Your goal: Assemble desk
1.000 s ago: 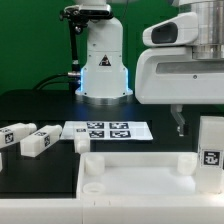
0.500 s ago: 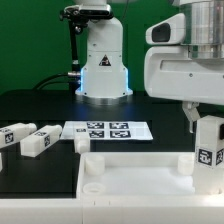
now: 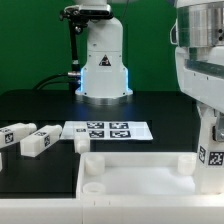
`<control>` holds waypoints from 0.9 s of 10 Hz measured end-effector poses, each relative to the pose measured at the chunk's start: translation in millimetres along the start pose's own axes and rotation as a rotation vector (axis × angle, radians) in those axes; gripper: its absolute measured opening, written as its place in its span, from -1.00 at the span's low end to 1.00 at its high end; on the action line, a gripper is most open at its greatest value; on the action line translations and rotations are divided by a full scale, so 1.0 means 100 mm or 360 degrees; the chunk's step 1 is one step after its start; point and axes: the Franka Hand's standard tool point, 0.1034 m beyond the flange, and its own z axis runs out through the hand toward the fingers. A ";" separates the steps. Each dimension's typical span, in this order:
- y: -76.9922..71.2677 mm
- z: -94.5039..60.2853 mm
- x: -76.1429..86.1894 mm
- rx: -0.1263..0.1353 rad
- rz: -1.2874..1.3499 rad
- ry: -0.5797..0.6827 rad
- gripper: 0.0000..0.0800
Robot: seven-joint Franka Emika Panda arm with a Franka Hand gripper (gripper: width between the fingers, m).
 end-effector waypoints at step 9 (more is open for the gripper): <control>-0.01 -0.04 0.01 0.0188 0.0213 -0.0066 0.38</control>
Offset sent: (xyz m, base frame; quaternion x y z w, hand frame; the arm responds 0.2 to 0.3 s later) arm -0.0073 0.0002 -0.0103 0.0871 -0.0058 0.3260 0.9413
